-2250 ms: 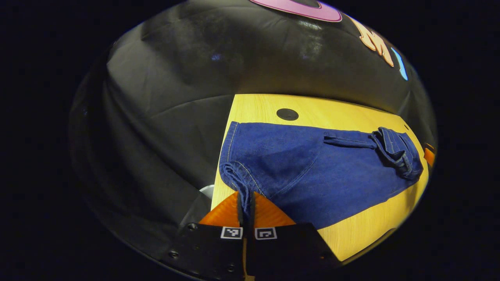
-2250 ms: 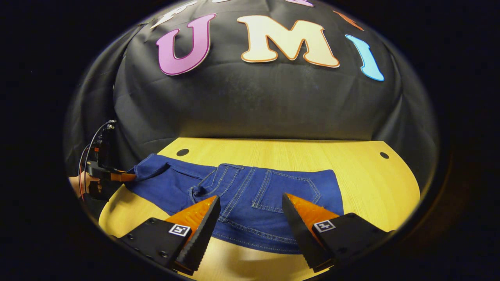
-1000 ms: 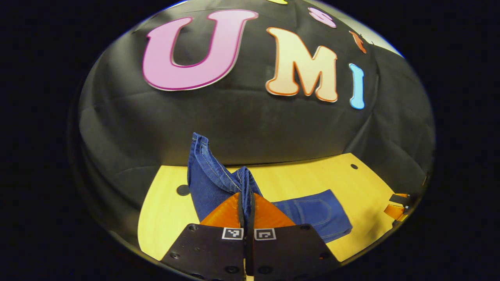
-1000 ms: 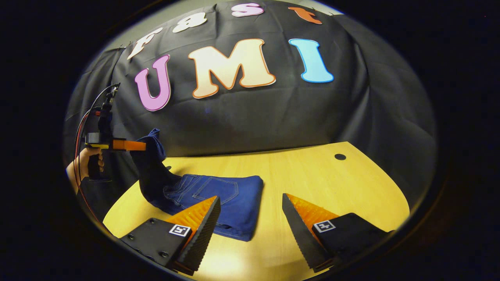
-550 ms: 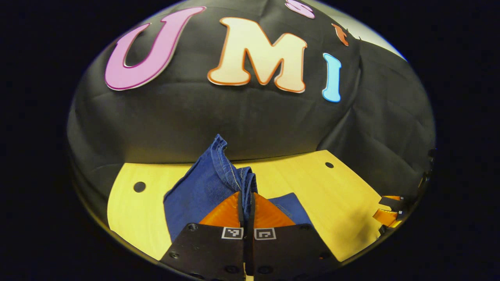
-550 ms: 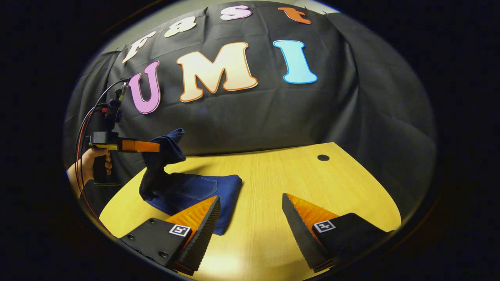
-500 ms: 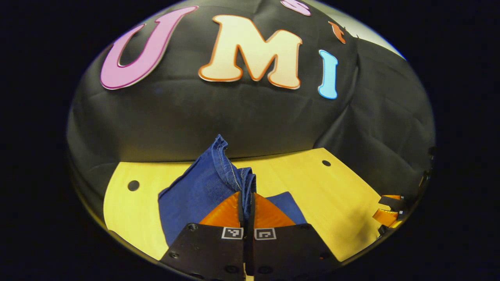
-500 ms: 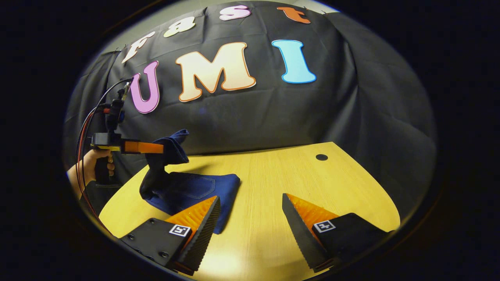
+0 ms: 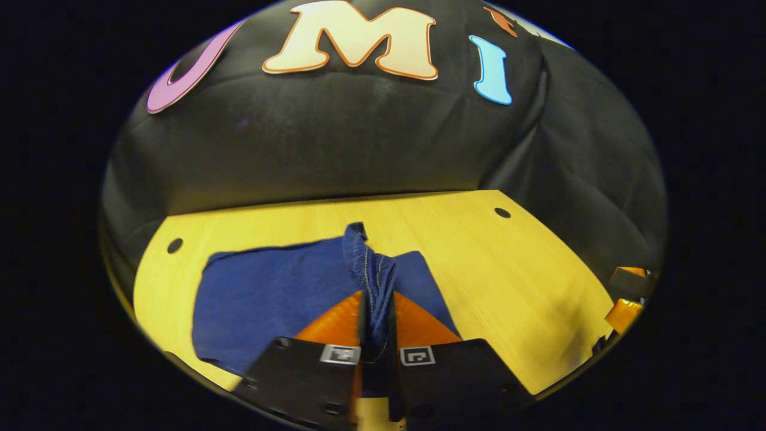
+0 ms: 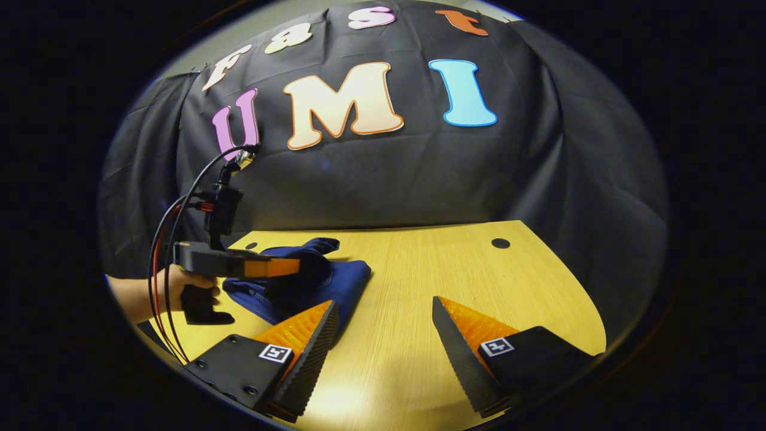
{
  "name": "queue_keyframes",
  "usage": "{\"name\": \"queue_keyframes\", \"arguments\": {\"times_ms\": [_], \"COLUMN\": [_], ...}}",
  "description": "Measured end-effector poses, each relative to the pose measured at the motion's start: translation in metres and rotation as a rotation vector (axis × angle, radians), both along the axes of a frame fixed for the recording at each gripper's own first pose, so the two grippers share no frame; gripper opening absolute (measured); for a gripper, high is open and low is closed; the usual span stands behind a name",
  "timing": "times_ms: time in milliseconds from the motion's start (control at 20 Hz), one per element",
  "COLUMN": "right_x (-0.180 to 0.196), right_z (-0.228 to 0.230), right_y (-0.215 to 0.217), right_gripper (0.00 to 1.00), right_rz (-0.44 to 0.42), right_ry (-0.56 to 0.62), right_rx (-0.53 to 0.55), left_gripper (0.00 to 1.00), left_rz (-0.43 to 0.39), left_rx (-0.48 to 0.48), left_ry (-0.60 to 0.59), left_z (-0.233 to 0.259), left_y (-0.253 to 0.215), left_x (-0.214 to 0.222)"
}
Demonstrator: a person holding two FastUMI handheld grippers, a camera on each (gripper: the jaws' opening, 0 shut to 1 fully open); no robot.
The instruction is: Grasp the waist and the cuffs of the jeans and fold them to make the two legs overlap; first hold the waist and fold one-third of the jeans toward the cuffs, then hold the cuffs and fold the remaining one-third in the same direction to finish folding.
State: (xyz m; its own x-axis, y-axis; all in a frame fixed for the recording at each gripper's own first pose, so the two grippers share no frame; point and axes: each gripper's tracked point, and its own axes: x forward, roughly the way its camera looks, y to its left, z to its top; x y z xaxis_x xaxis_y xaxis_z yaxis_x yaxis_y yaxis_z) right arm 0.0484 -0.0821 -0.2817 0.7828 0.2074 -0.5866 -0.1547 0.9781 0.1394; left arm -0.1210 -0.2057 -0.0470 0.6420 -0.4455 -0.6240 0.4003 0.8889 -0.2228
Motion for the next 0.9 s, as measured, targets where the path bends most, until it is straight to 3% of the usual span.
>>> {"name": "queue_keyframes", "arguments": {"times_ms": [150, 200, 500, 550, 600, 650, 800, 900], "right_x": [0.004, 0.007, 0.001, -0.006, -0.013, -0.021, -0.051, -0.065], "right_z": [0.019, 0.031, 0.143, 0.162, 0.179, 0.195, 0.226, 0.245], "right_y": [0.015, 0.022, 0.089, 0.101, 0.113, 0.124, 0.151, 0.162], "right_gripper": [0.98, 0.98, 0.98, 0.94, 0.97, 0.94, 0.97, 0.94], "right_rz": [0.014, 0.017, 0.027, 0.031, 0.035, 0.044, 0.056, 0.067], "right_ry": [-0.043, -0.078, -0.366, -0.404, -0.436, -0.475, -0.515, -0.551], "right_rx": [0.035, 0.037, 0.104, 0.118, 0.130, 0.142, 0.171, 0.167], "left_gripper": [1.00, 0.94, 0.95, 0.95, 0.95, 0.95, 0.95, 0.94], "left_rz": [0.054, 0.071, 0.178, 0.197, 0.213, 0.223, 0.264, 0.289], "left_rx": [-0.041, -0.046, -0.006, -0.010, -0.014, -0.024, -0.034, -0.034], "left_ry": [-0.083, -0.134, -0.435, -0.479, -0.503, -0.517, -0.559, -0.594], "left_z": [0.034, 0.047, 0.165, 0.183, 0.198, 0.210, 0.237, 0.254], "left_y": [0.009, 0.013, 0.098, 0.112, 0.125, 0.137, 0.172, 0.192], "left_x": [-0.015, -0.016, -0.079, -0.090, -0.102, -0.114, -0.143, -0.157]}}
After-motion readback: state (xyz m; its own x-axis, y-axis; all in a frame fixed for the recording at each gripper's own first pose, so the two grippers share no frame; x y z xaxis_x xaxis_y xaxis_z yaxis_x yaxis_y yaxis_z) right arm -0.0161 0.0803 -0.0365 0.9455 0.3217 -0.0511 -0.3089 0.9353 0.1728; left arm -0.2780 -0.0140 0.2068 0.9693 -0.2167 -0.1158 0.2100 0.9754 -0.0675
